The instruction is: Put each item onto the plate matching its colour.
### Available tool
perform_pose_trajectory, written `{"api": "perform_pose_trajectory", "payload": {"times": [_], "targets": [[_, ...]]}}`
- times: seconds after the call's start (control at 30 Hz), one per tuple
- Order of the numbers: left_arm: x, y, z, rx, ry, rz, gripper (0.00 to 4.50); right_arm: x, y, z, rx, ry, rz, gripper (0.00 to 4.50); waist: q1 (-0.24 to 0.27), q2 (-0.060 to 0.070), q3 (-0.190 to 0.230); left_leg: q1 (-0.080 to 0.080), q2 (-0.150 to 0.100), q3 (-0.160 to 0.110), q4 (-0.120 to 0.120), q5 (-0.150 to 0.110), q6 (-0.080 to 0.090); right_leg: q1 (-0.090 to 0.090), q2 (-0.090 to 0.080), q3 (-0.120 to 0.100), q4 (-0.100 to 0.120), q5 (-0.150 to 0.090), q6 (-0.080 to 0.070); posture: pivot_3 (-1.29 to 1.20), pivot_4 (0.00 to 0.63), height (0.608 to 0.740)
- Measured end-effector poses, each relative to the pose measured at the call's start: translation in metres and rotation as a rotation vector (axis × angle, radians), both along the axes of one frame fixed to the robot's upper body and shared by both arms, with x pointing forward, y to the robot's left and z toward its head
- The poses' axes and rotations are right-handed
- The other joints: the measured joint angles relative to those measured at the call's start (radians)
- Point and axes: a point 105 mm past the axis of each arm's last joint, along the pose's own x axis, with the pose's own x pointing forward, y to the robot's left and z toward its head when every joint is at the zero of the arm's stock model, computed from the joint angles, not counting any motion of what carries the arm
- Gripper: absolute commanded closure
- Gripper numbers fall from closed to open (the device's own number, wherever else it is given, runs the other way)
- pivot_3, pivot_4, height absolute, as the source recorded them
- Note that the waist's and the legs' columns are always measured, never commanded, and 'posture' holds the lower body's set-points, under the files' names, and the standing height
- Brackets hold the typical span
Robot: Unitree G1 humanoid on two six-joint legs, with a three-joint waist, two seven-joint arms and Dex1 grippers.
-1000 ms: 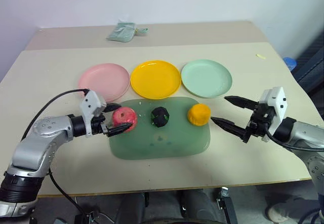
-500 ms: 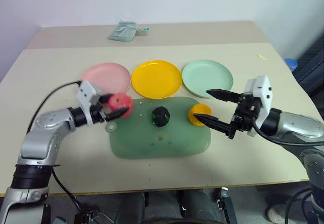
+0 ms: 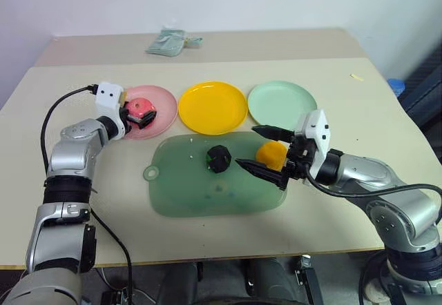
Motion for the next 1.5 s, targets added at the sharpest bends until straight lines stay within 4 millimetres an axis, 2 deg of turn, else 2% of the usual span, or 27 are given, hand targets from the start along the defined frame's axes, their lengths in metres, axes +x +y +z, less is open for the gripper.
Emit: {"api": "perform_pose_trajectory", "payload": {"times": [0.13, 0.23, 0.3, 0.47, 0.53, 0.67, 0.73, 0.83, 0.93, 1.0, 1.07, 1.17, 1.27, 1.33, 1.4, 1.5], "targets": [[-0.003, 0.011, 0.01, -0.027, -0.056, 0.025, 0.03, 0.005, 0.003, -0.01, -0.035, 0.016, -0.023, 0.0, 0.0, 0.0, 0.0, 0.0, 0.0, 0.0, 0.0, 0.0, 0.0, -0.001, 0.0, 0.0, 0.001, 0.0, 0.0, 0.0, 0.15, 0.74], [-0.017, 0.029, 0.025, -0.026, -0.142, 0.059, 0.03, 0.009, 0.01, -0.019, -0.083, 0.019, -0.02, 0.0, -0.005, 0.0, 0.0, 0.0, 0.001, 0.001, 0.0, 0.0, 0.0, -0.002, 0.0, 0.001, 0.001, 0.0, 0.0, 0.0, 0.15, 0.74], [-0.029, 0.032, 0.035, -0.004, -0.195, 0.048, 0.03, 0.013, 0.021, -0.022, -0.103, 0.013, -0.004, 0.0, -0.003, 0.0, 0.0, 0.0, 0.001, 0.001, -0.001, 0.0, -0.001, -0.002, -0.001, 0.001, 0.001, 0.0, 0.0, 0.0, 0.15, 0.74], [-0.059, 0.021, 0.032, 0.034, -0.222, -0.041, 0.03, 0.022, 0.05, -0.03, -0.136, 0.021, 0.04, 0.0, 0.006, 0.0, 0.0, 0.0, 0.001, 0.0, 0.0, 0.001, -0.001, -0.001, -0.003, 0.0, 0.001, 0.0, 0.0, 0.0, 0.15, 0.74], [-0.08, 0.012, 0.026, 0.048, -0.213, -0.122, 0.03, 0.03, 0.057, -0.037, -0.164, 0.037, 0.031, 0.0, 0.001, -0.001, -0.001, 0.0, 0.001, 0.001, 0.0, 0.001, -0.001, -0.001, -0.004, 0.001, 0.001, 0.0, 0.0, 0.0, 0.15, 0.74], [-0.125, -0.015, 0.007, 0.074, -0.12, -0.338, 0.03, 0.044, 0.06, -0.058, -0.219, 0.113, -0.018, 0.0, -0.002, -0.001, 0.0, 0.0, 0.002, 0.001, -0.002, 0.001, -0.001, -0.002, -0.004, 0.001, 0.001, 0.0, 0.0, 0.0, 0.15, 0.74], [-0.141, -0.025, -0.002, 0.075, -0.077, -0.405, 0.03, 0.047, 0.06, -0.067, -0.243, 0.144, -0.031, 0.0, 0.001, -0.001, 0.0, 0.0, 0.002, 0.0, -0.002, 0.001, -0.001, -0.002, -0.004, 0.001, 0.001, 0.0, 0.0, 0.0, 0.15, 0.74], [-0.153, -0.031, -0.008, 0.082, -0.048, -0.447, 0.0, 0.047, 0.062, -0.07, -0.249, 0.156, -0.034, 0.92, 0.004, -0.001, 0.0, 0.0, 0.002, 0.0, -0.002, 0.001, -0.001, -0.001, -0.004, 0.0, 0.001, 0.0, 0.0, 0.0, 0.15, 0.74], [-0.157, -0.037, -0.007, 0.07, -0.046, -0.468, 0.0, 0.046, 0.065, -0.068, -0.235, 0.158, -0.03, 2.37, 0.002, -0.001, 0.0, 0.0, 0.002, 0.0, -0.002, 0.001, -0.001, -0.001, -0.003, 0.0, 0.001, 0.0, 0.0, 0.0, 0.15, 0.74], [-0.157, -0.039, -0.006, 0.059, -0.048, -0.469, 0.0, 0.048, 0.064, -0.06, -0.221, 0.148, -0.037, 2.37, 0.0, 0.0, 0.0, 0.0, 0.001, 0.0, -0.002, 0.001, -0.001, -0.001, -0.003, 0.0, 0.001, 0.0, 0.0, 0.0, 0.15, 0.74], [-0.159, -0.042, -0.008, 0.049, -0.04, -0.477, 0.0, 0.054, 0.059, -0.042, -0.185, 0.12, -0.068, 2.37, -0.001, 0.0, 0.0, 0.0, 0.001, 0.0, -0.002, 0.001, -0.001, -0.001, -0.003, 0.0, 0.001, 0.0, 0.0, 0.0, 0.15, 0.74], [-0.167, -0.056, -0.021, 0.036, 0.011, -0.538, 0.0, 0.073, 0.039, -0.01, -0.122, 0.054, -0.183, 2.37, 0.0, 0.0, 0.0, 0.0, 0.001, 0.0, -0.002, 0.0, -0.001, -0.001, -0.003, 0.0, 0.001, 0.0, 0.0, 0.0, 0.15, 0.74], [-0.17, -0.068, -0.029, 0.017, 0.037, -0.583, 0.0, 0.106, 0.005, 0.008, -0.086, 0.04, -0.381, 2.37, 0.001, 0.0, 0.0, 0.0, 0.0, 0.001, -0.002, 0.001, -0.001, -0.001, -0.003, 0.0, 0.001, 0.0, 0.0, 0.0, 0.15, 0.74], [-0.17, -0.077, -0.029, 0.005, 0.031, -0.608, 0.0, 0.129, -0.024, 0.003, -0.097, 0.06, -0.521, 2.37, 0.003, 0.0, 0.0, 0.0, 0.0, 0.001, -0.002, 0.001, -0.001, -0.001, -0.003, 0.0, 0.001, 0.0, -0.001, 0.0, 0.15, 0.74], [-0.168, -0.083, -0.027, -0.002, 0.017, -0.622, 0.0, 0.142, -0.043, -0.009, -0.113, 0.095, -0.607, 2.37, 0.0, 0.0, 0.0, 0.0, 0.0, 0.002, -0.002, 0.001, -0.001, -0.001, -0.003, 0.001, 0.0, 0.0, -0.001, 0.0, 0.15, 0.74], [-0.167, -0.093, -0.024, -0.008, 0.0, -0.656, 0.0, 0.158, -0.061, -0.03, -0.129, 0.144, -0.68, 1.45, -0.006, 0.001, 0.0, 0.0, 0.0, 0.003, -0.003, 0.001, -0.001, -0.002, -0.002, 0.002, 0.001, 0.0, -0.001, 0.0, 0.15, 0.74]]}}
